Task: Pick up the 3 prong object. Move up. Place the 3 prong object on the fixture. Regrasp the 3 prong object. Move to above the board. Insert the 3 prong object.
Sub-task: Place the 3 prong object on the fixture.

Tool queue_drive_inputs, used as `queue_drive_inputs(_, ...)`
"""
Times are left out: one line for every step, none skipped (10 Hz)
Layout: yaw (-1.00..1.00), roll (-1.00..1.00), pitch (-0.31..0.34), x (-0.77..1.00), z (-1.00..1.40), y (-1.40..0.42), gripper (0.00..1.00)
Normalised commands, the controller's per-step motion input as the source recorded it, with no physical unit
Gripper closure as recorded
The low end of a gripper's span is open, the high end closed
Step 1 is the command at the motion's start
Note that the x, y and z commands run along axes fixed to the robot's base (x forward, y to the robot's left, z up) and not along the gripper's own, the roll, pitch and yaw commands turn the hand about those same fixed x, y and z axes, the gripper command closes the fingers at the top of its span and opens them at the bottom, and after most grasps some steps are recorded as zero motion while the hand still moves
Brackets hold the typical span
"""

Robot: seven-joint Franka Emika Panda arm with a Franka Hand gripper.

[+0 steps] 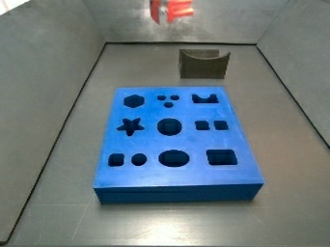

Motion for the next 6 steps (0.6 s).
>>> queue_drive_inputs(1.00,-0.14,-0.054,0.40,-0.24,-0.07,1.00)
queue_drive_inputs(1.00,-0.15,-0.056,0.30,-0.09,-0.05,1.00)
queue_drive_inputs(1.00,-0.16,-0.053,0.11,-0.02,-0.04,1.00)
queue_drive_inputs(1.00,-0.18,-0.055,0.03,-0.01,-0.02,1.00)
queue_drive_inputs(1.00,-0.18,-0.058,0.02,0.00,-0.02,1.00)
queue_drive_inputs(1.00,-0.21,-0.066,0.02,0.00,-0.01,1.00)
